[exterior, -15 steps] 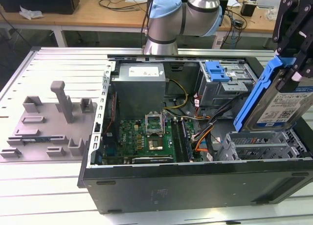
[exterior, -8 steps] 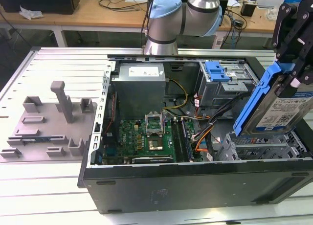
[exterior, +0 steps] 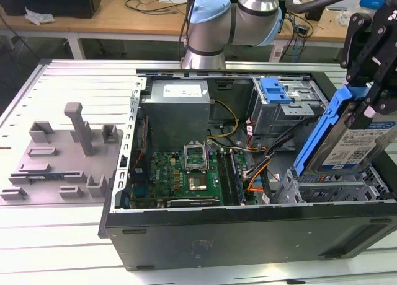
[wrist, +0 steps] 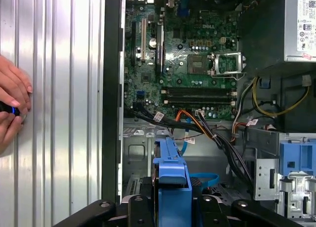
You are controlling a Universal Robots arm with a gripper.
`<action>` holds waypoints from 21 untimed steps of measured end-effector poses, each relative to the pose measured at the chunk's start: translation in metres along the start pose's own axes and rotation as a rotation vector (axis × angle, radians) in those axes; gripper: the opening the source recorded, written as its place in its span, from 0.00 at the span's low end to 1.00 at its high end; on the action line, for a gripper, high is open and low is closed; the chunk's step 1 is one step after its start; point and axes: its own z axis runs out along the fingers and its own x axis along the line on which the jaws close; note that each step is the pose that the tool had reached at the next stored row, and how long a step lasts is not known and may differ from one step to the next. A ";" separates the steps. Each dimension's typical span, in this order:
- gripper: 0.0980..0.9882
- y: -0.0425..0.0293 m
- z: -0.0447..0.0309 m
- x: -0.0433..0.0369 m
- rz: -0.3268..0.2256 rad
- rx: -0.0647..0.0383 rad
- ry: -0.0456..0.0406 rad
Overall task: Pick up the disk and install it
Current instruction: 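Insert the disk into the insertion slot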
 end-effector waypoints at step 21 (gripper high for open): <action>0.30 -0.0004 0.0317 0.0013 0.000 0.000 0.0001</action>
